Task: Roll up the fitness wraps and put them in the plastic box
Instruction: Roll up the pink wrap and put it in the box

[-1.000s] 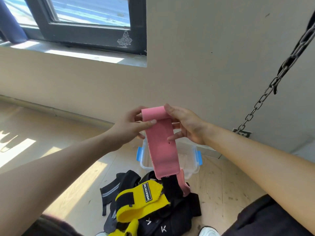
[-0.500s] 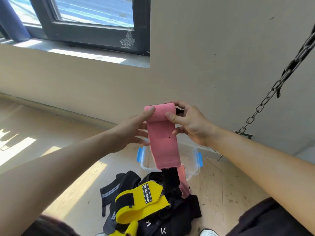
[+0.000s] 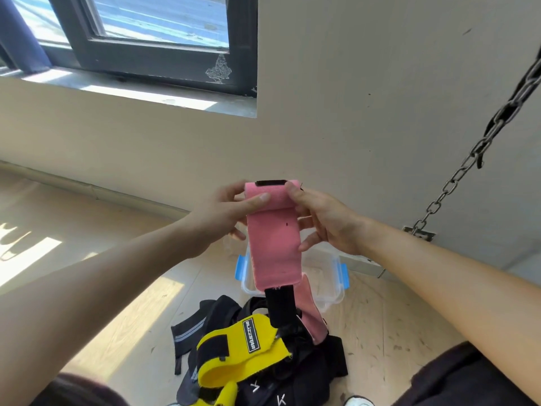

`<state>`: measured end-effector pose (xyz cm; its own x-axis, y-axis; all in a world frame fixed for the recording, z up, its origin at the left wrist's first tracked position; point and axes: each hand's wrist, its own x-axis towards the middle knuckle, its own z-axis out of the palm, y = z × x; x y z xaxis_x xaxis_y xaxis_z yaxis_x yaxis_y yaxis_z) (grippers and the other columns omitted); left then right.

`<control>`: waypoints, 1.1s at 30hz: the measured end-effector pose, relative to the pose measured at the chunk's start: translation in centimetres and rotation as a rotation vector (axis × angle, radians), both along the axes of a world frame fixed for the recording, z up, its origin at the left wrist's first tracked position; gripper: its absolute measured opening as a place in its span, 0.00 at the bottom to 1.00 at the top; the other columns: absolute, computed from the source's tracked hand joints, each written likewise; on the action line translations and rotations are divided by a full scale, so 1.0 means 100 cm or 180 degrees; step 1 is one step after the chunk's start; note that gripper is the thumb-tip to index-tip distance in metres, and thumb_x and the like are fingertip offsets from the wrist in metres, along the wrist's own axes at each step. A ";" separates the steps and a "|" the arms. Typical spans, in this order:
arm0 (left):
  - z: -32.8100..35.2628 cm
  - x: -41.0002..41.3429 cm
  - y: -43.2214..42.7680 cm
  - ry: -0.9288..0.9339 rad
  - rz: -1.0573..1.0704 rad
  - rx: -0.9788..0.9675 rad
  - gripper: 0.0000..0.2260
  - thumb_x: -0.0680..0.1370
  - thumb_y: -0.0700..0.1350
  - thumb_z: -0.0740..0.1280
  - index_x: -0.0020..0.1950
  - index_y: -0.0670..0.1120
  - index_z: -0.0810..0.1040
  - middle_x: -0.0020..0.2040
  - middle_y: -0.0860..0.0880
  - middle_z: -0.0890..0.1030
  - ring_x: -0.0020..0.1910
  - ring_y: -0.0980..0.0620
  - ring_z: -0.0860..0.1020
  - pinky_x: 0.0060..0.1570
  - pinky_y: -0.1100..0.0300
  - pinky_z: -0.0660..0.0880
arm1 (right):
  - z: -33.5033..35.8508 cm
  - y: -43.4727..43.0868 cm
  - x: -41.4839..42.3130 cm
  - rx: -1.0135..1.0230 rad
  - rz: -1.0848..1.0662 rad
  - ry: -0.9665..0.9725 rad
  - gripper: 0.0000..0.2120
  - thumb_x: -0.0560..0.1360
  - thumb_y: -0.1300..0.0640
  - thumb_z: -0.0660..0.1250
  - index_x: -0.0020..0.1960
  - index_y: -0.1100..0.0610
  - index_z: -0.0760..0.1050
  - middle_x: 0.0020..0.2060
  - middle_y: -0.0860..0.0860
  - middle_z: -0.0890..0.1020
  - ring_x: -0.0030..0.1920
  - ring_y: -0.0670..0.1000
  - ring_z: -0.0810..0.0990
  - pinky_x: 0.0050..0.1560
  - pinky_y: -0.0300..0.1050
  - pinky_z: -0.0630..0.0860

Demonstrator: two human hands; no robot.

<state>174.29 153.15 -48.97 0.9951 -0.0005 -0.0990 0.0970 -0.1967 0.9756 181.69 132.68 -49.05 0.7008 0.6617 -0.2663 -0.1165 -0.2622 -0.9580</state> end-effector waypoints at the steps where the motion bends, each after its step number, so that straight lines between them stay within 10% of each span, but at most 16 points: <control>1: 0.000 -0.001 -0.001 -0.0101 0.0009 0.0007 0.14 0.80 0.51 0.69 0.64 0.49 0.80 0.48 0.51 0.86 0.43 0.55 0.83 0.35 0.60 0.77 | 0.000 0.000 -0.001 -0.0021 -0.0023 -0.0002 0.30 0.72 0.30 0.62 0.63 0.50 0.79 0.53 0.56 0.84 0.48 0.54 0.83 0.35 0.48 0.81; 9: 0.002 -0.005 -0.004 -0.0161 -0.0228 -0.0221 0.17 0.80 0.57 0.69 0.68 0.58 0.77 0.59 0.52 0.85 0.58 0.50 0.84 0.47 0.53 0.83 | 0.006 -0.007 0.002 0.0366 0.0060 -0.0303 0.22 0.77 0.42 0.67 0.66 0.52 0.78 0.57 0.61 0.81 0.50 0.55 0.82 0.36 0.48 0.81; 16: 0.008 0.000 -0.005 0.0377 -0.0328 -0.0387 0.33 0.73 0.74 0.57 0.65 0.53 0.80 0.58 0.39 0.84 0.49 0.45 0.81 0.41 0.53 0.79 | 0.011 -0.015 0.007 0.0759 -0.0058 -0.0528 0.17 0.79 0.59 0.69 0.67 0.56 0.74 0.46 0.48 0.80 0.46 0.46 0.80 0.36 0.46 0.77; 22: 0.013 0.003 -0.004 0.0056 0.0063 -0.0112 0.14 0.81 0.61 0.65 0.58 0.55 0.84 0.44 0.50 0.83 0.40 0.49 0.79 0.31 0.61 0.72 | 0.012 -0.012 0.007 0.0678 0.0005 -0.0904 0.23 0.76 0.66 0.71 0.69 0.52 0.74 0.50 0.53 0.79 0.46 0.47 0.81 0.38 0.43 0.78; 30: 0.016 0.001 -0.004 -0.0549 0.0101 -0.0213 0.22 0.70 0.46 0.78 0.62 0.52 0.78 0.53 0.45 0.85 0.45 0.50 0.83 0.31 0.61 0.76 | 0.020 -0.011 0.005 0.0361 0.0060 -0.0372 0.26 0.74 0.33 0.63 0.67 0.46 0.76 0.61 0.57 0.81 0.57 0.63 0.83 0.41 0.54 0.84; 33: 0.010 -0.001 -0.009 -0.0777 0.0114 -0.0059 0.23 0.71 0.39 0.79 0.61 0.54 0.76 0.57 0.41 0.83 0.46 0.43 0.83 0.34 0.58 0.78 | 0.019 -0.009 0.006 0.0477 -0.0154 -0.0541 0.25 0.73 0.37 0.69 0.64 0.49 0.78 0.58 0.58 0.83 0.54 0.60 0.84 0.36 0.50 0.82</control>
